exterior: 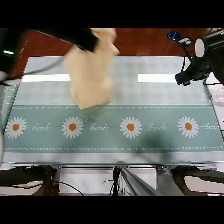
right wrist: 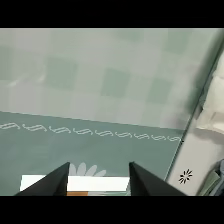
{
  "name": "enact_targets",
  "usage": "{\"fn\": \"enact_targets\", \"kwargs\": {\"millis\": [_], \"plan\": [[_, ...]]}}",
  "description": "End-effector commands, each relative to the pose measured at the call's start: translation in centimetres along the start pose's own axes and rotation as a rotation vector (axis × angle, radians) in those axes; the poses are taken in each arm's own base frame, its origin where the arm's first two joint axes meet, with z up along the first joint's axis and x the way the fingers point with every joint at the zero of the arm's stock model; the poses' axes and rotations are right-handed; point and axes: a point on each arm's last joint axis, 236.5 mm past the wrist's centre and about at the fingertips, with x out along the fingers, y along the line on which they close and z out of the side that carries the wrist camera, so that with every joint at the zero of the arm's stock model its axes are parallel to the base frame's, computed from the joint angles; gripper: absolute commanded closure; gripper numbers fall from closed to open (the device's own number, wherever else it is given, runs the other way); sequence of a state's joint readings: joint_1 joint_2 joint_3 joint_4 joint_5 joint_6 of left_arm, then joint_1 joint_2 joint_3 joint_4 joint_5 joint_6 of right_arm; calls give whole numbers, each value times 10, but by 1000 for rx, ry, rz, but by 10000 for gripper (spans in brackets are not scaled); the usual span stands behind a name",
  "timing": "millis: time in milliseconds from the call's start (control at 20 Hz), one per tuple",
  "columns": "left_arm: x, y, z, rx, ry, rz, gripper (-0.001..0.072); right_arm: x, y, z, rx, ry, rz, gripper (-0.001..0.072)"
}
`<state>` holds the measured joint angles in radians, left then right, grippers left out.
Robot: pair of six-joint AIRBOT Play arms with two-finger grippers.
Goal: Fold the shirts.
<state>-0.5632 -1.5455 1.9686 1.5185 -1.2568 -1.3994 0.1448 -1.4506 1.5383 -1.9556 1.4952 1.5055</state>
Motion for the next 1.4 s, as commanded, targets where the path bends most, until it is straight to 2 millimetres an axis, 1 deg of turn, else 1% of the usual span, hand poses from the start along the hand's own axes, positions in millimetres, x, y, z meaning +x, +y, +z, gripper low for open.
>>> {"fn": "enact_targets", "kwargs": {"millis": [0, 50, 100, 150, 200, 250, 300, 350, 400, 450, 500, 550, 650, 700, 750, 800, 850, 900, 950, 1000, 1050, 1100, 1250, 1350], "plan": [[71, -100, -30, 135, 137, -134, 654, -7, -8, -2, 12, -11, -23, 275], [91, -123, -44, 166, 183, -161, 653, -8, -9, -2, 12, -13, -25, 275], [112, -144, -61, 197, 233, -186, 630, -8, -10, -2, 12, -14, -28, 275], [130, -162, -77, 222, 278, -204, 517, -7, -11, -1, 16, -15, -27, 275], [147, -177, -94, 244, 321, -218, 369, -6, -12, -2, 27, -13, -26, 275], [159, -186, -107, 258, 358, -227, 300, -5, -16, -4, 42, -8, -23, 275], [165, -189, -119, 266, 393, -231, 297, -3, -21, -6, 69, -2, -22, 275], [165, -187, -124, 268, 414, -227, 298, 0, -27, -9, 98, 5, -23, 275], [162, -171, -123, 285, 432, -186, 298, 3, -34, -12, 135, 11, -17, 274], [156, -146, -119, 328, 449, -121, 298, 6, -38, -14, 164, 14, 3, 274], [145, -111, -112, 369, 467, -28, 298, 10, -41, -16, 195, 18, 30, 274], [131, -75, -100, 333, 458, 45, 298, 14, -45, -20, 225, 24, 54, 275], [101, -10, -85, 165, 412, 127, 298, 20, -49, -26, 278, 34, 126, 275], [82, 26, -84, 49, 400, 168, 298, 22, -49, -28, 296, 33, 182, 275], [65, 56, -89, -49, 402, 185, 297, 24, -47, -29, 314, 24, 242, 275], [49, 82, -99, -140, 413, 177, 298, 24, -46, -28, 336, 10, 299, 275], [37, 103, -114, -231, 435, 149, 297, 23, -45, -25, 364, -14, 359, 275], [30, 114, -129, -319, 459, 95, 297, 22, -46, -22, 389, -37, 404, 275], [26, 120, -145, -416, 483, 14, 296, 22, -48, -19, 413, -59, 443, 275], [24, 121, -158, -500, 498, -69, 267, 22, -49, -18, 434, -75, 471, 275], [24, 122, -172, -578, 514, -141, 83, 23, -50, -18, 450, -82, 492, 275], [24, 122, -188, -645, 539, -200, 15, 26, -51, -20, 463, -80, 507, 275], [28, 118, -237, -720, 631, -301, 15, 38, -42, -25, 461, -68, 532, 275], [36, 110, -261, -696, 672, -344, 15, 45, -30, -26, 449, -62, 568, 275]]}}
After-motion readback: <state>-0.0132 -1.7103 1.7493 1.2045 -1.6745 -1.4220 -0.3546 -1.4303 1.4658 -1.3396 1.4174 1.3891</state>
